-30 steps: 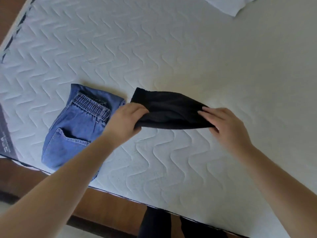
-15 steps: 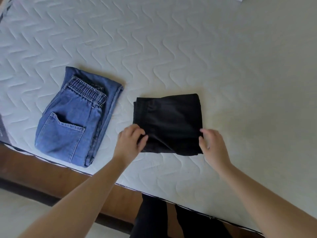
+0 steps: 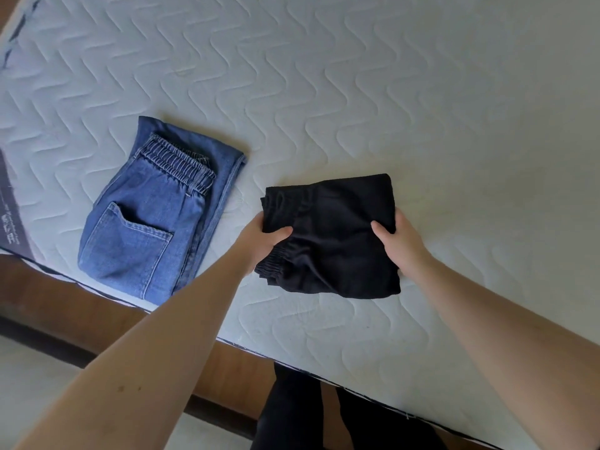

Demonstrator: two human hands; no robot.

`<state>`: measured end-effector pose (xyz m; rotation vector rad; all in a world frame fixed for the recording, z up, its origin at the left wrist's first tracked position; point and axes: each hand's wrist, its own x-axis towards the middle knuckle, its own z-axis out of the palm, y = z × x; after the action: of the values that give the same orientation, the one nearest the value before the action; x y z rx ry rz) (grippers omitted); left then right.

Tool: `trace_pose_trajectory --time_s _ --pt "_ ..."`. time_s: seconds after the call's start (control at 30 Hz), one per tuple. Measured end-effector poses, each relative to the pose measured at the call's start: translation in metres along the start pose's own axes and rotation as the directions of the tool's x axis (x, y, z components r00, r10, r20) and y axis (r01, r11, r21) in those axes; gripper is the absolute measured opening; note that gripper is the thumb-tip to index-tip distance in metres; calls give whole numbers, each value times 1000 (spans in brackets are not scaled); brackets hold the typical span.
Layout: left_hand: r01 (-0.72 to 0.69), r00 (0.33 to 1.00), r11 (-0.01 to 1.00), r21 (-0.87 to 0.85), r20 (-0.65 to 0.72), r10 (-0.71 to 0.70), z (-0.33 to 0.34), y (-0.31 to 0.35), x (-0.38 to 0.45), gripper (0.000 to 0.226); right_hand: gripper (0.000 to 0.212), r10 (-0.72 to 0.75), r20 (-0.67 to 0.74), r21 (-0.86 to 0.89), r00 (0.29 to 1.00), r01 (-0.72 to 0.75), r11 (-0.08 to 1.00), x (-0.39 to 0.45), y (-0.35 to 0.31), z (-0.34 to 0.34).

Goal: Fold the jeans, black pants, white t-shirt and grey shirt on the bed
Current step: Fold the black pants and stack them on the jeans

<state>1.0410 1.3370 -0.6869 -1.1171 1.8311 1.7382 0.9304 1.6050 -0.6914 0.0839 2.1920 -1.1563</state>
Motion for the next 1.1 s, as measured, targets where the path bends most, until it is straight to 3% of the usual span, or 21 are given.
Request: trace_pose_trajectory --time_s 0.13,0.33,0.47,0.67,1.1 --pt "-139 989 986 92 -29 142 -3 8 -47 49 35 -113 -41 -9 993 113 994 -39 -17 -14" --pt "-256 965 966 47 -48 258 -24 54 -151 42 31 -182 -13 29 983 182 983 -128 -78 -63" --pt "-241 969 970 -45 -60 238 -38 77 -225 63 41 -214 100 -20 972 217 976 -179 -112 -90" --pt "-272 959 947 -172 -126 253 -53 95 -315 46 34 -320 172 -26 932 329 944 -240 -170 -107" --pt "-348 916 886 -308 -312 251 -112 58 -408 51 33 -446 320 46 836 457 888 -285 -224 -50"
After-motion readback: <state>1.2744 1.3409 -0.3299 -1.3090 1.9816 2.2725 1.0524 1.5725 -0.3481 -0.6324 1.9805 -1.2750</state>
